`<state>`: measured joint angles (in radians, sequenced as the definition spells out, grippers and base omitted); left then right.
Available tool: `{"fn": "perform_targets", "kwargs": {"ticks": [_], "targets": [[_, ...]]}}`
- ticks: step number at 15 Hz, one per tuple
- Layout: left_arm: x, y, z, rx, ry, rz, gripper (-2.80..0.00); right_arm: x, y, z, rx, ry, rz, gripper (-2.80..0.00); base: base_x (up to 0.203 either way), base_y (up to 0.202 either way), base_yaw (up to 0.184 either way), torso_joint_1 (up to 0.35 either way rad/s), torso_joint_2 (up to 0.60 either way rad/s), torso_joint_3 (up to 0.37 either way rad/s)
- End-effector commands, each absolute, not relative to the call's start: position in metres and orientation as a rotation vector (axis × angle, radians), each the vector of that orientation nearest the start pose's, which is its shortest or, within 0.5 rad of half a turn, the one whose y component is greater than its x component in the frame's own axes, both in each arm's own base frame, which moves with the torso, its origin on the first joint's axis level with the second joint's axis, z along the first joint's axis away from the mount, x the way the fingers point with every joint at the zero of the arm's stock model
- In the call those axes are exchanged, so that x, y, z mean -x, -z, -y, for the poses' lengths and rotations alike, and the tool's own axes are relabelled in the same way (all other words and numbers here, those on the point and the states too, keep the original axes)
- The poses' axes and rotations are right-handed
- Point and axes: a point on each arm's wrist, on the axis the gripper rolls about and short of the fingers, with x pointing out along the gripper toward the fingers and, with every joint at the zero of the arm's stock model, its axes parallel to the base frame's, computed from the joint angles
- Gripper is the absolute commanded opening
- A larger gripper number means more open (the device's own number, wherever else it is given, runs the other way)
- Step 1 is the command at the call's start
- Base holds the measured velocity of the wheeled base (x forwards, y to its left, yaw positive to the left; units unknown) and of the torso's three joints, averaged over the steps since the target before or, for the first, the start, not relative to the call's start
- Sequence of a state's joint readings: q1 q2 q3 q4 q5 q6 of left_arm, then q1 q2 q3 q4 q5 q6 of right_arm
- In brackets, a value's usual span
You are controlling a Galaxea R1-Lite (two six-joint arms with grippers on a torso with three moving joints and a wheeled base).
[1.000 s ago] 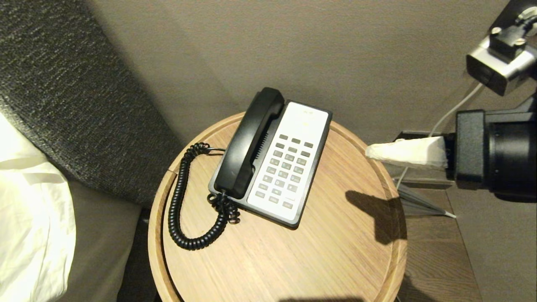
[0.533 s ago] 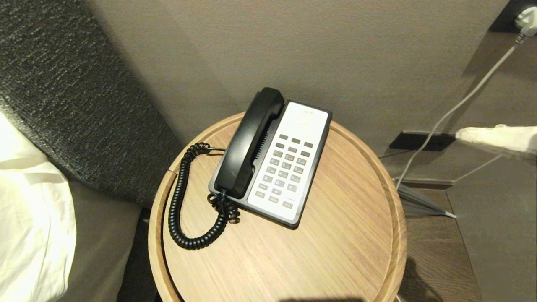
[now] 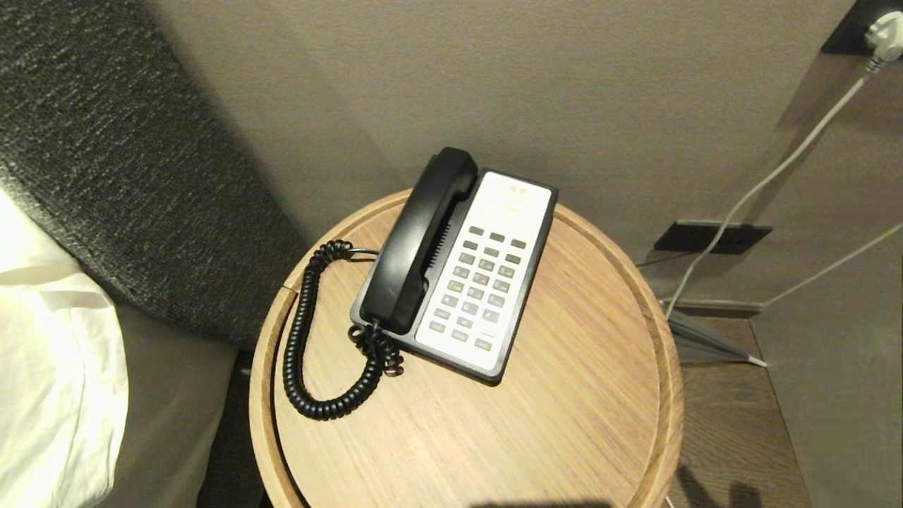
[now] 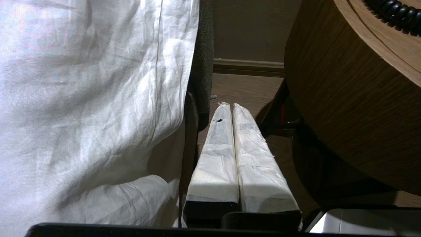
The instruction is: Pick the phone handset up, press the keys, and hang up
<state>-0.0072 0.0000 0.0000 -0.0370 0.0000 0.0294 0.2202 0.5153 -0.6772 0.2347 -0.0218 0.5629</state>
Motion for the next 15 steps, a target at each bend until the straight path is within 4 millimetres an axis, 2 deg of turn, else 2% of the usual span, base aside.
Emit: {"fn": "perform_targets", "kwargs": {"ticks": [1,3,5,8,10,12,15], "targets": [[0.022,-0.075,0.000,-0.029,0.007,0.023,-2.80,0.047,-0.213,0.013,-0.586,-0.040,-0.025,-2.80,0.000,0.000,0.000,0.000,0.00,0.000],[0.022,-0.075,0.000,-0.031,0.007,0.023,-2.80,0.040,-0.191,0.012,-0.530,0.062,-0.124,-2.80,0.000,0.000,0.000,0.000,0.00,0.000],[0.022,-0.075,0.000,-0.031,0.007,0.022,-2.80,0.027,-0.174,0.007,-0.444,-0.003,-0.151,-2.80,0.000,0.000,0.000,0.000,0.00,0.000],[0.022,-0.075,0.000,-0.031,0.007,0.023,-2.80,0.003,-0.115,0.001,-0.280,-0.037,-0.188,-2.80,0.000,0.000,0.000,0.000,0.00,0.000],[0.022,-0.075,0.000,-0.031,0.007,0.023,-2.80,0.000,-0.083,0.000,-0.168,-0.034,-0.194,-2.80,0.000,0.000,0.000,0.000,0.00,0.000],[0.022,-0.075,0.000,-0.031,0.007,0.023,-2.80,0.008,-0.076,0.000,-0.071,-0.016,-0.173,-2.80,0.000,0.000,0.000,0.000,0.00,0.000],[0.022,-0.075,0.000,-0.030,0.007,0.023,-2.80,0.022,-0.075,0.000,-0.055,-0.005,0.018,-2.80,0.000,0.000,0.000,0.000,0.00,0.000]]}}
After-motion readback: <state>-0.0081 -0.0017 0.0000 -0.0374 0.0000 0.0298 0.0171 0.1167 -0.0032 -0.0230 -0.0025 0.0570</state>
